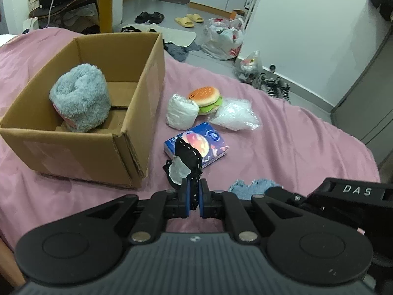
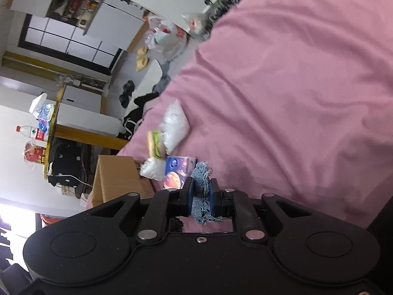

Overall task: Organize soft objects
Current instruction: 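Lift the black sock with the left tool while the right tool lifts the blue cloth, then carry the sock and cloth over the box with both tools, then lower the sock and cloth into the box and open both tools, then move the right tool to the blue-white tissue pack and close on it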

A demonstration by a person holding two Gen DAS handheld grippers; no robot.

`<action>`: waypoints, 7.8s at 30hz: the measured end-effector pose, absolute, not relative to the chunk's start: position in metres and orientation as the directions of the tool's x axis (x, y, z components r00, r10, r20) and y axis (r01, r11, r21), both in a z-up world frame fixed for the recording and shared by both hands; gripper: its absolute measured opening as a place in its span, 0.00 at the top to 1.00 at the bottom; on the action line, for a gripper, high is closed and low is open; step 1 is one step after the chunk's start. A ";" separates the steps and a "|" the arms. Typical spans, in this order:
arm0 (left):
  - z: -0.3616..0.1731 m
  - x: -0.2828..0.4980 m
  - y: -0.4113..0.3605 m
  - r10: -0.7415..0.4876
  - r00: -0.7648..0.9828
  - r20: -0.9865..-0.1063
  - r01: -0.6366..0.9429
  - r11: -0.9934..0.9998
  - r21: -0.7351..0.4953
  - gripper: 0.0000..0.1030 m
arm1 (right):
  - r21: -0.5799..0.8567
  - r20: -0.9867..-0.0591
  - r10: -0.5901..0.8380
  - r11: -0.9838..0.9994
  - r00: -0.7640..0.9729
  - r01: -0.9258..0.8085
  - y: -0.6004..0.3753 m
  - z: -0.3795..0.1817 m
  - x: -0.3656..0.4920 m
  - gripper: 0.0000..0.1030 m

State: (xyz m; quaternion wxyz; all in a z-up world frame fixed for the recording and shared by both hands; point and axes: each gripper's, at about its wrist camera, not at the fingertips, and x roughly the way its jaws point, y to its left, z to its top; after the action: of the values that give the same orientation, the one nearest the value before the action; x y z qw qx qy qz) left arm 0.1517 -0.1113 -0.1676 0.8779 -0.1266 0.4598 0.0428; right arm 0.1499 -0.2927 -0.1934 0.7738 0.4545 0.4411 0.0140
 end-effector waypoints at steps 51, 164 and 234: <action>-0.056 0.150 -0.013 -0.149 0.737 -0.659 -0.081 0.949 -0.305 0.94 | 0.528 -0.552 0.358 0.849 0.753 -0.016 -0.209 -0.083 0.159 0.87; -0.056 0.156 0.030 -0.037 0.727 -0.686 -0.171 0.957 -0.232 0.00 | 0.402 -0.602 0.368 0.907 0.708 -0.130 -0.221 -0.078 0.164 0.12; -0.109 0.215 -0.065 -0.032 0.627 -0.778 -0.168 0.970 -0.175 0.43 | 0.744 -0.661 0.636 0.625 0.398 0.236 -0.252 -0.245 0.246 0.54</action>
State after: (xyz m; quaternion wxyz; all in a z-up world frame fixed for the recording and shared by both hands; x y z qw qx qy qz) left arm 0.2152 -0.0651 -0.1088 0.8945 -0.1161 0.4301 0.0379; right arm 0.2459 -0.2517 -0.2447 0.7283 0.4107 0.5311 0.1374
